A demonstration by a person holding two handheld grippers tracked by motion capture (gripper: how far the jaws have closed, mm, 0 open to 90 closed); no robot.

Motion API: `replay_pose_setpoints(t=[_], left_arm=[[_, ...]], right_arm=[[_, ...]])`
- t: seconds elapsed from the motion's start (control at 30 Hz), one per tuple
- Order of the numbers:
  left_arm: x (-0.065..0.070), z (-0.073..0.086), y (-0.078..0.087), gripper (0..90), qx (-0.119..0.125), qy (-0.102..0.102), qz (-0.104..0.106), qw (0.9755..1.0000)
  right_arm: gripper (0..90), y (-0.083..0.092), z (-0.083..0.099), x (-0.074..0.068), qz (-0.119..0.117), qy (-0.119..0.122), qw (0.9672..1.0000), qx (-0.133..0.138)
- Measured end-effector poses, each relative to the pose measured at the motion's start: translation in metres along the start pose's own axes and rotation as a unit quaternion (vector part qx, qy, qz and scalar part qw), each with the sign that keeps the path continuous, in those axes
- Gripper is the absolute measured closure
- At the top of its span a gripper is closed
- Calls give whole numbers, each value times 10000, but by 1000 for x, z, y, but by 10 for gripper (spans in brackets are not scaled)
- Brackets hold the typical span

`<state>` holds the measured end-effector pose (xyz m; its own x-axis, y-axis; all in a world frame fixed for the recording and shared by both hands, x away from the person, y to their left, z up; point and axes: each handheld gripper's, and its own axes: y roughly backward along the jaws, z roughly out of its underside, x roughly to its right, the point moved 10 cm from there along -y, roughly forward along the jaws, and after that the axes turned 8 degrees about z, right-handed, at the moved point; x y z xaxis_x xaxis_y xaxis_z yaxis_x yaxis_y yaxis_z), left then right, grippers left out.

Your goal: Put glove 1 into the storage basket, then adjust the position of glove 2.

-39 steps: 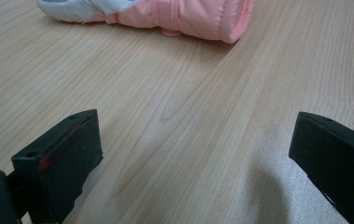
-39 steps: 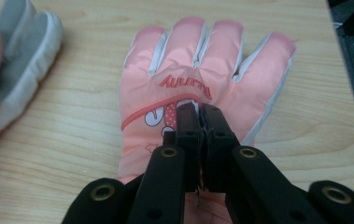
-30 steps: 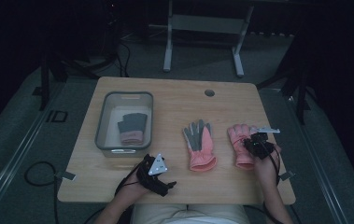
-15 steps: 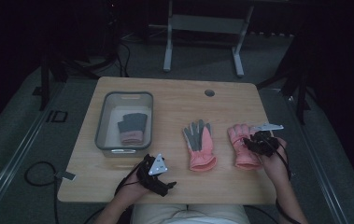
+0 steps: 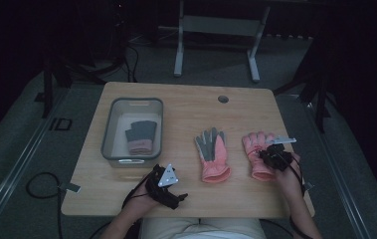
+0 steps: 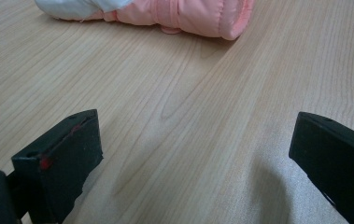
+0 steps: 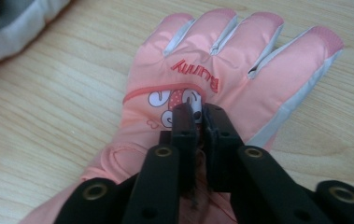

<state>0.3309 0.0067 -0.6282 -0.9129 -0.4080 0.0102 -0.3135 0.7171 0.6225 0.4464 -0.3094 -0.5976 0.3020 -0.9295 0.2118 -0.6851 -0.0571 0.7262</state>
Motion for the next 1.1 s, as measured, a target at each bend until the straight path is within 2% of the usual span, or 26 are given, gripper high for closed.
replay_pose_setpoints(t=[0.17, 0.23, 0.5, 0.7, 0.87, 1.1], left_arm=[[-1, 0, 0, 21, 0, 15, -8, 10000], [0, 0, 0, 21, -6, -14, -14, 10000], [0, -1, 0, 20, 25, -4, -3, 10000], [0, 0, 0, 20, 7, -20, -5, 10000], [1, 0, 0, 20, 8, -35, -1, 10000], [0, -1, 1, 20, 23, -30, -19, 10000]], right_arm=[[874, 12, -12, 5, -49, -299, 9994, 149], [874, 20, -20, 4, -112, -319, 9990, 275], [876, 53, -59, 0, -38, -388, 9972, 640], [877, 72, -90, -21, -151, -303, 9951, 930], [878, 83, -112, -45, -331, -140, 9933, 1097], [879, 96, -133, -82, -421, -33, 9913, 1249]])
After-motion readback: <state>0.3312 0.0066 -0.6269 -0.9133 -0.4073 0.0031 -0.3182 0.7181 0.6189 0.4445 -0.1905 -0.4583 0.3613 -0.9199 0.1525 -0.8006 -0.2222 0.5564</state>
